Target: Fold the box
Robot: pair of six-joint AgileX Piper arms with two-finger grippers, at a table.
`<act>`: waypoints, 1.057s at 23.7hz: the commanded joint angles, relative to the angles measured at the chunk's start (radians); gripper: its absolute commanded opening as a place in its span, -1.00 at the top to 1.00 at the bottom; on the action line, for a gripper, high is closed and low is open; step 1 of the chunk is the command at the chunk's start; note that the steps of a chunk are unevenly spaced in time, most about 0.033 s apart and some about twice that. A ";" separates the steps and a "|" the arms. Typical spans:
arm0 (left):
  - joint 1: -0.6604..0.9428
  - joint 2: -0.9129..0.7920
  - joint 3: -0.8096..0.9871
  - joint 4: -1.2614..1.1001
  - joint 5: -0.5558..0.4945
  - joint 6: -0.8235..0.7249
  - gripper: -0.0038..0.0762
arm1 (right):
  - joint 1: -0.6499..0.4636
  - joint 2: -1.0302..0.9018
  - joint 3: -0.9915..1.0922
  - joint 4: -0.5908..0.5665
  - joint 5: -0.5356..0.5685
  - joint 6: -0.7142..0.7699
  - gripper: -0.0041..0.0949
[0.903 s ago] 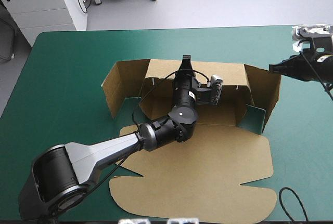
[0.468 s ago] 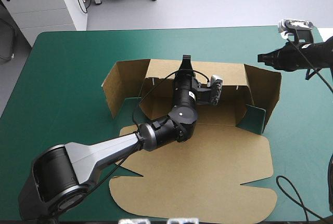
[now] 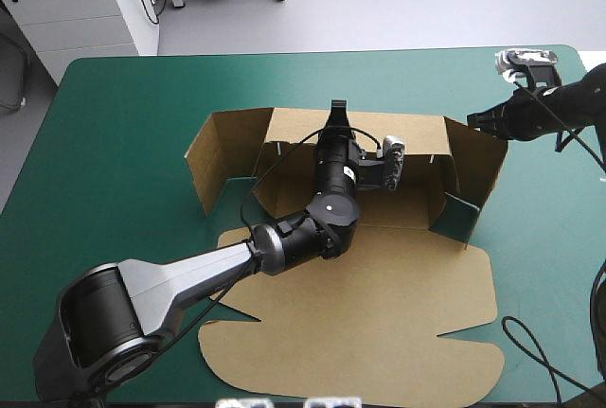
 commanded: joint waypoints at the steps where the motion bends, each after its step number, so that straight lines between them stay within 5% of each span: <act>1: -0.011 -0.049 -0.017 0.004 -0.034 -0.015 0.92 | -0.002 -0.037 -0.026 0.008 0.037 -0.035 0.94; 12: -0.011 -0.049 -0.017 0.002 -0.024 -0.015 0.92 | -0.002 -0.134 0.177 0.070 -0.027 -0.114 0.94; 25: -0.011 -0.049 -0.017 0.002 -0.021 -0.015 0.92 | -0.002 -0.310 0.526 0.304 -0.217 -0.389 0.94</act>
